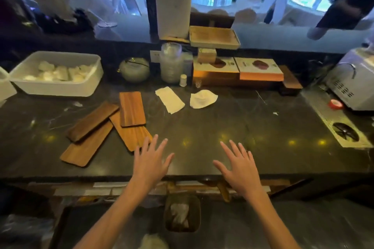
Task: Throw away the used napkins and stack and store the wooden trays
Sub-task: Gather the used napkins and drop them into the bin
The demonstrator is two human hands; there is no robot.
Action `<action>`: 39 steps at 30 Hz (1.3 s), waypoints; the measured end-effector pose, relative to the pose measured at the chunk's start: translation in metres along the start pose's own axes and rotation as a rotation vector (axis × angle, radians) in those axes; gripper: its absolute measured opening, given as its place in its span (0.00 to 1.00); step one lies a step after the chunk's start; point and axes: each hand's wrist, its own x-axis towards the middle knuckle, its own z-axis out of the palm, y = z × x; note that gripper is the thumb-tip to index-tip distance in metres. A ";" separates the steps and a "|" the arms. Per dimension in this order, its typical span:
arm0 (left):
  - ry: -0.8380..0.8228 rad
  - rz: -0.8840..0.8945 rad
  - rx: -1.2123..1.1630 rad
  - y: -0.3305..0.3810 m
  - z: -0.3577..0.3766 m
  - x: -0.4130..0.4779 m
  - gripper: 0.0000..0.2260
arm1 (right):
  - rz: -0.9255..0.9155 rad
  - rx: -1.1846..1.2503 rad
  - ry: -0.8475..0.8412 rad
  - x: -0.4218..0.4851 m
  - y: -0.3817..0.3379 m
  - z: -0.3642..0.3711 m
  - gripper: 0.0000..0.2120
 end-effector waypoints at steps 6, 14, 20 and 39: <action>-0.073 -0.038 -0.085 -0.042 0.006 0.091 0.26 | 0.049 0.006 -0.092 0.088 -0.021 0.010 0.35; -0.157 0.036 -0.050 -0.081 -0.002 0.210 0.24 | 0.236 0.084 -0.100 0.179 -0.038 0.020 0.35; -0.191 0.020 0.005 -0.069 -0.006 0.293 0.23 | 0.227 0.091 -0.131 0.253 -0.032 0.022 0.34; -0.328 -0.124 0.095 -0.033 0.077 0.437 0.17 | 0.285 -0.085 -0.301 0.450 -0.012 0.079 0.23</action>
